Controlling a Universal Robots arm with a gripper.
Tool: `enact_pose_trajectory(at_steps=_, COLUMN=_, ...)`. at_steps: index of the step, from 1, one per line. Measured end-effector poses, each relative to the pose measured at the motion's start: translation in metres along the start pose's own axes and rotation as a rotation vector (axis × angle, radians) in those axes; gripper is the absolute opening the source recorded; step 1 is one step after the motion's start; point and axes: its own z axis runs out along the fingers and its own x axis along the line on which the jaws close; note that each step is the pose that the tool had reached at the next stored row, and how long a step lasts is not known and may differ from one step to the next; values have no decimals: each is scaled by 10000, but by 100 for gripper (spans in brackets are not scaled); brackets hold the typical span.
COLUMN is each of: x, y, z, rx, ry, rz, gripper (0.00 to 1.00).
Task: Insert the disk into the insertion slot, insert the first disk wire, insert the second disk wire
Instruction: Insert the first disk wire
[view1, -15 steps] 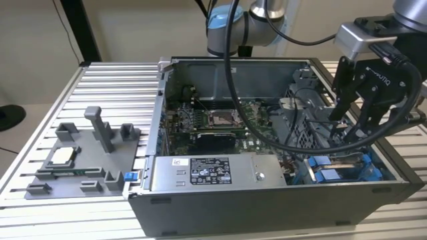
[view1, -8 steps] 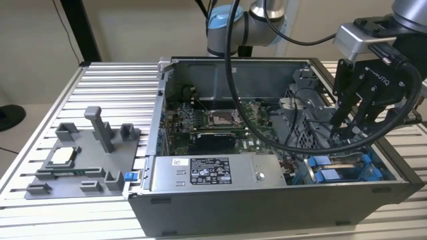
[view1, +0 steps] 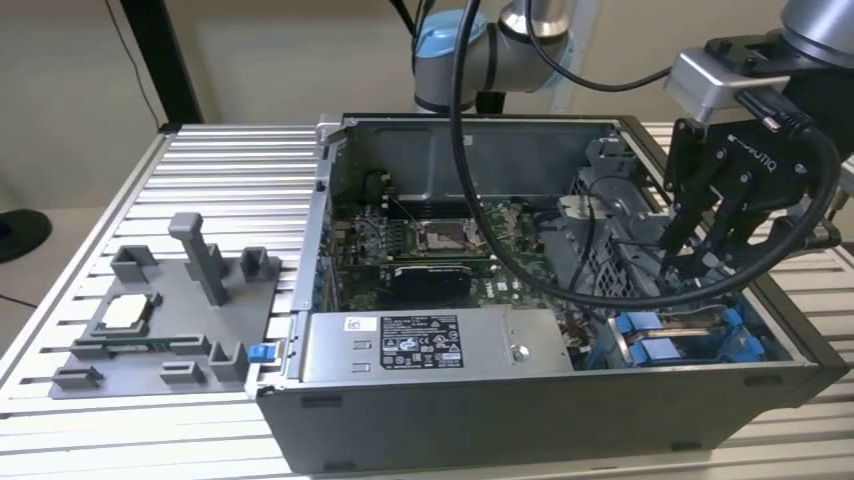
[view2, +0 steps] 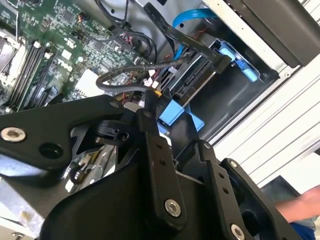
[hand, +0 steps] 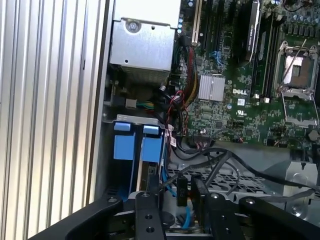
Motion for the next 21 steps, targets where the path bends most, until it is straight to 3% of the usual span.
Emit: enact_pose_trajectory(at_steps=21, x=-15, y=-19, z=24, rx=16, ry=-30, rz=-54, gripper=100)
